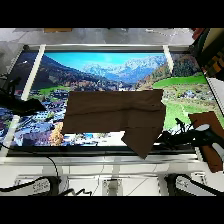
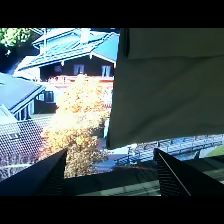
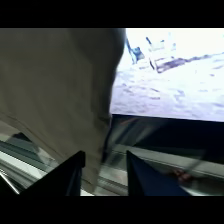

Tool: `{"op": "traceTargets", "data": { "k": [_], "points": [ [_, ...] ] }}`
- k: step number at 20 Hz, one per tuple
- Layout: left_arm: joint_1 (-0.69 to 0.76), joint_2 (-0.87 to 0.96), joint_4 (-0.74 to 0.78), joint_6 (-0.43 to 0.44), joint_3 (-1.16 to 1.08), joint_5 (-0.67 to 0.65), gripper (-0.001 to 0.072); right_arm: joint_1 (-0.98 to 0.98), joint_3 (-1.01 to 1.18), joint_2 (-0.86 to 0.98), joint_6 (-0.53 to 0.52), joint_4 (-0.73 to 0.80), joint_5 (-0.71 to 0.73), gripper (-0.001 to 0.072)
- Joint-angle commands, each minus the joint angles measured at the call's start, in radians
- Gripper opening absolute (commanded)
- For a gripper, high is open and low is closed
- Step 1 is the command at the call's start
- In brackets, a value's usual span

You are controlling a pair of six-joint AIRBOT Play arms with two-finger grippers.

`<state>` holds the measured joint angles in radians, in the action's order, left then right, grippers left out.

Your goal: Fold the clothes and pants, and hang the long-sleeved shirts on hangers.

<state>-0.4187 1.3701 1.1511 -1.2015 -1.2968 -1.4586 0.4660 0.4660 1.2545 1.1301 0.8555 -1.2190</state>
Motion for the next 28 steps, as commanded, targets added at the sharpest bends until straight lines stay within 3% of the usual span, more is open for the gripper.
{"op": "traceTargets", "data": {
  "k": [1, 5, 6, 7, 8, 15, 19, 23, 24, 26, 28],
  "points": [
    [0.000, -0.001, 0.000, 0.000, 0.016, 0.032, 0.0579, 0.000, -0.097, -0.003, -0.065, -0.098, 0.122, 0.0261],
    [0.000, 0.007, 0.000, 0.000, 0.028, 0.042, 0.0579, 0.000, -0.113, -0.003, -0.164, -0.190, 0.142, 0.0258],
    [0.000, 0.008, 0.000, 0.000, 0.035, 0.044, 0.0579, 0.000, -0.113, -0.003, -0.203, -0.224, 0.142, 0.0200],
    [0.000, 0.008, -0.001, 0.000, 0.048, 0.053, 0.0579, 0.000, -0.113, -0.003, -0.245, -0.257, 0.142, 0.0079],
    [0.000, 0.007, -0.001, -0.004, 0.063, 0.061, 0.0579, 0.000, -0.113, -0.003, -0.281, -0.281, 0.141, 0.0013],
    [0.000, 0.006, -0.015, 0.044, 0.317, 0.128, 0.0578, 0.000, -0.113, -0.004, -0.314, -0.301, 0.161, 0.0012],
    [0.000, 0.006, -0.117, 0.114, 0.484, 0.269, 0.0577, 0.000, -0.113, -0.004, -0.314, -0.301, 0.172, 0.0011],
    [0.002, 0.017, -0.169, 0.118, 0.564, 0.384, 0.0570, 0.000, -0.113, -0.004, -0.314, -0.301, 0.172, 0.0011],
    [0.002, 0.030, -0.173, 0.118, 0.567, 0.379, 0.0491, 0.000, -0.113, -0.004, -0.314, -0.301, 0.173, 0.0011],
    [0.013, 0.050, -0.203, 0.140, 0.567, 0.370, 0.0452, 0.000, -0.113, -0.004, -0.314, -0.301, 0.185, 0.0011],
    [0.047, 0.058, -0.225, 0.159, 0.568, 0.368, 0.0284, 0.000, -0.113, -0.004, -0.314, -0.301, 0.212, 0.0011]
  ]
}}
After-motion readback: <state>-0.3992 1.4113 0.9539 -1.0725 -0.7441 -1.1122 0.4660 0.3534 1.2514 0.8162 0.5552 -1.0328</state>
